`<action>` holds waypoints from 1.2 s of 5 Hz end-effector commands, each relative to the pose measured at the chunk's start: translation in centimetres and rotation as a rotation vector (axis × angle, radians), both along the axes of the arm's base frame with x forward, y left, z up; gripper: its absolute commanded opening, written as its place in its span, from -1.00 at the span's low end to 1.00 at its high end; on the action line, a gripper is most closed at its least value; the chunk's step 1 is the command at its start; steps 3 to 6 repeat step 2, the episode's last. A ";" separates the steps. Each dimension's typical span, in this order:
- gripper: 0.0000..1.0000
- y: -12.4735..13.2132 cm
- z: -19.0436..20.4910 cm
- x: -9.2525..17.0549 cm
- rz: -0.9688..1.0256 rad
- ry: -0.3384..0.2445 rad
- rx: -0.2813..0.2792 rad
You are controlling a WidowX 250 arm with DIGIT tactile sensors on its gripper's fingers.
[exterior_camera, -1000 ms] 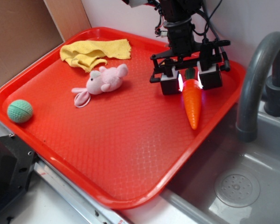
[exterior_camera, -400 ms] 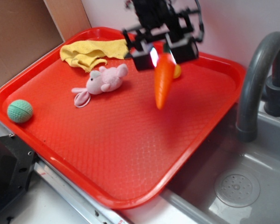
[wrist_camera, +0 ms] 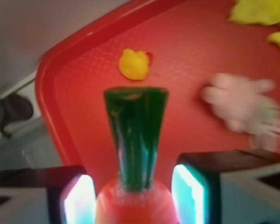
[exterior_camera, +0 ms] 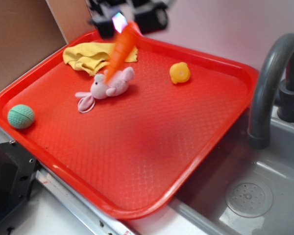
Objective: Grab the carrot.
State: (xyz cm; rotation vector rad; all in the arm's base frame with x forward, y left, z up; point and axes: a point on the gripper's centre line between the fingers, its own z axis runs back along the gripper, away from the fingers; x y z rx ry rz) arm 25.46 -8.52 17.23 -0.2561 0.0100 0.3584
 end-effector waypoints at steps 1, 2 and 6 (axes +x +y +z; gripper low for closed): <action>-1.00 4.0 6.2 -3.0 -0.039 -0.191 -0.001; -1.00 4.3 5.7 -2.4 -0.013 -0.130 0.006; -1.00 4.3 5.7 -2.4 -0.013 -0.130 0.006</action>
